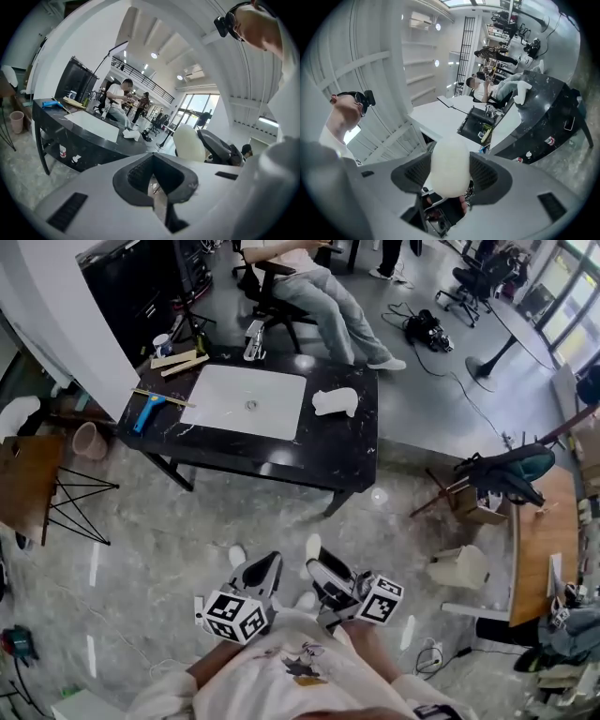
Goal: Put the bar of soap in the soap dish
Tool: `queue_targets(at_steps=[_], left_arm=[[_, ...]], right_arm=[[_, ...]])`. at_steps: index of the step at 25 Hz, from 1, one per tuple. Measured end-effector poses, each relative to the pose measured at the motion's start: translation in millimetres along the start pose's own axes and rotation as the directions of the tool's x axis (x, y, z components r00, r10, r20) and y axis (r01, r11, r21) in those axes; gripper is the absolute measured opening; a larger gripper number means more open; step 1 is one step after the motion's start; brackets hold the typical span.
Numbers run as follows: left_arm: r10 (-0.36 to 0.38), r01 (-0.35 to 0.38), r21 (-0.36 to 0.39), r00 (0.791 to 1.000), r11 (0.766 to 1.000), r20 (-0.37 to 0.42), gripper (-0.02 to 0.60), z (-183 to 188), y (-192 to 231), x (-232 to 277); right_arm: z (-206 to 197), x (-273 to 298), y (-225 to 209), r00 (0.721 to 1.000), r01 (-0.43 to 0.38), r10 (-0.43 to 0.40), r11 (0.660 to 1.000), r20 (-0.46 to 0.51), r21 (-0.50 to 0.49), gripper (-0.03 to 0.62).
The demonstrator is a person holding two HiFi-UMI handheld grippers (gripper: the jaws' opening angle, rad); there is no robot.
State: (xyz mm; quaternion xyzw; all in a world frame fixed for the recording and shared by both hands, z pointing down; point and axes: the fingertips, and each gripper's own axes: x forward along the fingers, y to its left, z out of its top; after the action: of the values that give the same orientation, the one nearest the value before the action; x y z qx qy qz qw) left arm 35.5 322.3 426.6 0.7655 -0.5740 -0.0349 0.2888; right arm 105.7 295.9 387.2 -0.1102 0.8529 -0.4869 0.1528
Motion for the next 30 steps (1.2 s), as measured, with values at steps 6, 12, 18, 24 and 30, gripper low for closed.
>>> queue_targets(at_steps=[6,12,18,24,30], left_arm=[[-0.04,0.04,-0.013,0.999,0.999,0.011,0.006,50,67,5],[-0.072,0.072,-0.001,0.997,0.997,0.012,0.006,108,142,0],[-0.104,0.104,-0.005,0.994,0.995,0.022,0.006,145,208,-7],[-0.151,0.151,-0.05,0.989,0.987,0.002,0.006,162,222,8],[-0.18,0.179,-0.039,0.984,0.983,-0.013,0.006,176,221,42]], right_arm=[[7,85,-12,0.999,0.032,-0.032,0.999,0.026,-0.002,0.265],[6,164,-21,0.994,0.089,-0.088,0.996,0.068,-0.006,0.264],[-2,221,-34,0.986,0.129,-0.131,0.991,0.106,0.02,0.264],[16,238,-34,0.972,0.185,-0.184,0.983,0.145,0.003,0.264],[53,241,-66,0.957,0.239,-0.228,0.97,0.179,-0.043,0.264]])
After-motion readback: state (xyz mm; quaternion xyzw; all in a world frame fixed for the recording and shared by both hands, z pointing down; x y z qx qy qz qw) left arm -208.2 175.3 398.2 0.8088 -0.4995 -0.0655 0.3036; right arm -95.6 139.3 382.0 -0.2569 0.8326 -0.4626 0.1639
